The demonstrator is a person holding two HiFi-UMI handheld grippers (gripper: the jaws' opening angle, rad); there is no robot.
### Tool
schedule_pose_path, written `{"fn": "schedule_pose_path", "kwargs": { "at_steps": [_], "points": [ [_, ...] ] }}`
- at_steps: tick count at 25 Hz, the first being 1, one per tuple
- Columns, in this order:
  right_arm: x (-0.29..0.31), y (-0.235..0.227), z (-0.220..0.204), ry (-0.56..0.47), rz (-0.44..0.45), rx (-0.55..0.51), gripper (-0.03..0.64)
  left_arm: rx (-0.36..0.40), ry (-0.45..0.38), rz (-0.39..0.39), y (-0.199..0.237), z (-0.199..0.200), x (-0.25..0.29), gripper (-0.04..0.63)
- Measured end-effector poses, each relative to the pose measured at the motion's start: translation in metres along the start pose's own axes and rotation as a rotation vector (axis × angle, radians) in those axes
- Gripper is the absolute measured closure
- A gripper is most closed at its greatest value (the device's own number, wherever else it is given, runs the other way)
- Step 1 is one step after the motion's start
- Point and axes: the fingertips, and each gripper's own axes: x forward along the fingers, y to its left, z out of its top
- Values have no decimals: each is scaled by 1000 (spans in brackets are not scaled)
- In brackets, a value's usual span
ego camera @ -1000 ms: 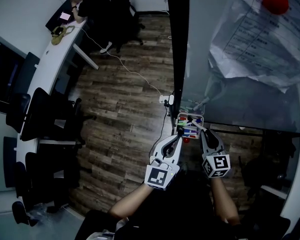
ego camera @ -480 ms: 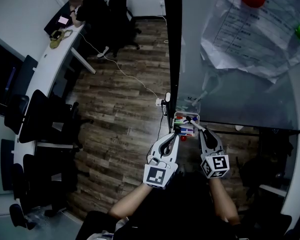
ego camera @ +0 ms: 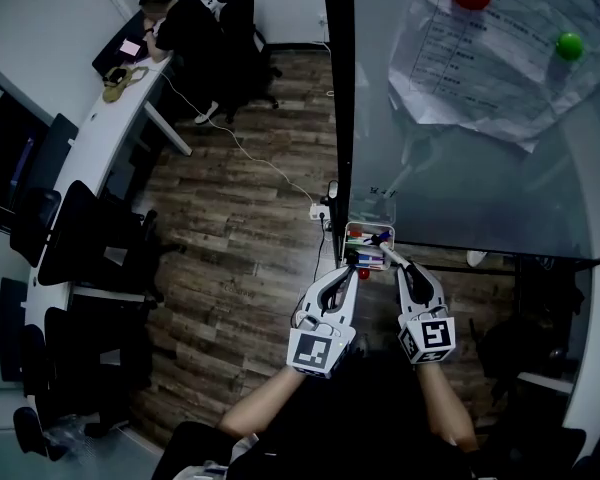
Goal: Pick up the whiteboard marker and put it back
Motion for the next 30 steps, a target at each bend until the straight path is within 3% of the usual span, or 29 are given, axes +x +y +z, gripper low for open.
{"fn": "schedule_pose_path", "kwargs": {
  "at_steps": [17, 26, 30],
  "points": [
    [-58, 9, 20, -37, -28, 60, 540, -36, 9, 49, -20, -5, -31, 587],
    [-94, 20, 21, -64, -6, 35, 540, -45, 31, 67, -41, -5, -54, 588],
    [-110, 27, 18, -67, -36, 41, 540, -23, 24, 20, -45, -1, -61, 588]
  ]
}}
